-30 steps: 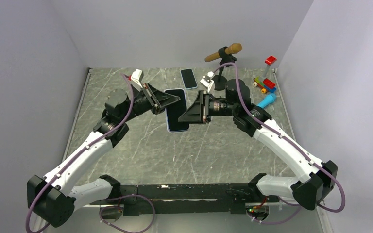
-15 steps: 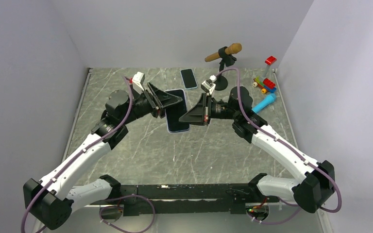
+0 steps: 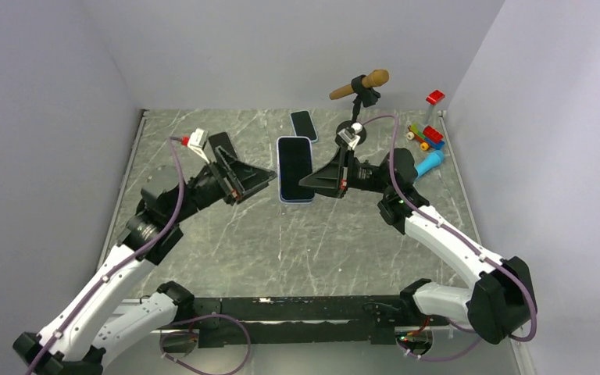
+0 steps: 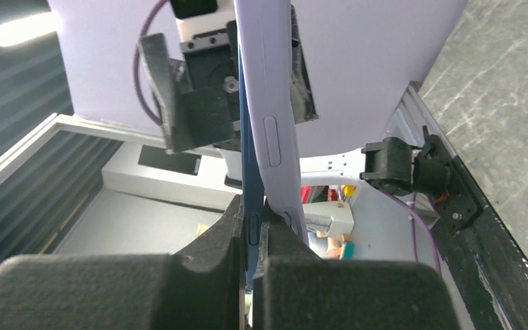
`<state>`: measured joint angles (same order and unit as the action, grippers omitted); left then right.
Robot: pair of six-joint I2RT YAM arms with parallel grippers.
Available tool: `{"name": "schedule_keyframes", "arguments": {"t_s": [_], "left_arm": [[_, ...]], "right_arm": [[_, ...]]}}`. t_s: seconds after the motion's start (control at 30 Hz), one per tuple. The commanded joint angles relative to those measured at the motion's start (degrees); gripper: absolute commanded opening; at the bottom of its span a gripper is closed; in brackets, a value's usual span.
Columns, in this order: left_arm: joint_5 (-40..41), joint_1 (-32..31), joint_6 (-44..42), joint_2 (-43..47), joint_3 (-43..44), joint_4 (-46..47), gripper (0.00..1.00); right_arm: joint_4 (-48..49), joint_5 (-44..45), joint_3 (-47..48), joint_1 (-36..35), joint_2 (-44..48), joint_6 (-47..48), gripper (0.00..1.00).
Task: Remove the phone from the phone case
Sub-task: Remove the phone case from the phone.
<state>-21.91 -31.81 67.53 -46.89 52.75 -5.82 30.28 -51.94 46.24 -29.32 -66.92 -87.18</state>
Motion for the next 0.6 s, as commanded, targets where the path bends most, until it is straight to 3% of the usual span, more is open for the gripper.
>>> {"name": "schedule_keyframes", "arguments": {"t_s": [0.0, 0.1, 0.17, 0.4, 0.57], "left_arm": [[1.94, 0.28, 0.16, 4.53, -5.93, 4.42, 0.88], [1.25, 0.32, 2.99, 5.06, -10.04, 12.01, 0.73], [0.34, 0.34, 2.37, 3.94, -9.31, 11.93, 0.68], [-3.68, 0.04, -4.1, -0.66, -2.43, 5.98, 0.68], [-4.78, -0.05, -1.88, -1.39, -4.44, 9.31, 0.67]], "right_arm": [[14.61, -2.67, 1.56, 0.39, -0.32, -4.41, 0.0], [15.81, -3.32, 2.01, 1.4, -1.24, -5.15, 0.0], [17.59, -3.58, 2.04, 2.13, -1.82, -6.69, 0.0], [23.51, -6.47, 3.23, 3.0, -4.62, -10.14, 0.0], [24.99, -6.51, 3.16, 3.09, -5.5, -10.93, 0.0]]}}
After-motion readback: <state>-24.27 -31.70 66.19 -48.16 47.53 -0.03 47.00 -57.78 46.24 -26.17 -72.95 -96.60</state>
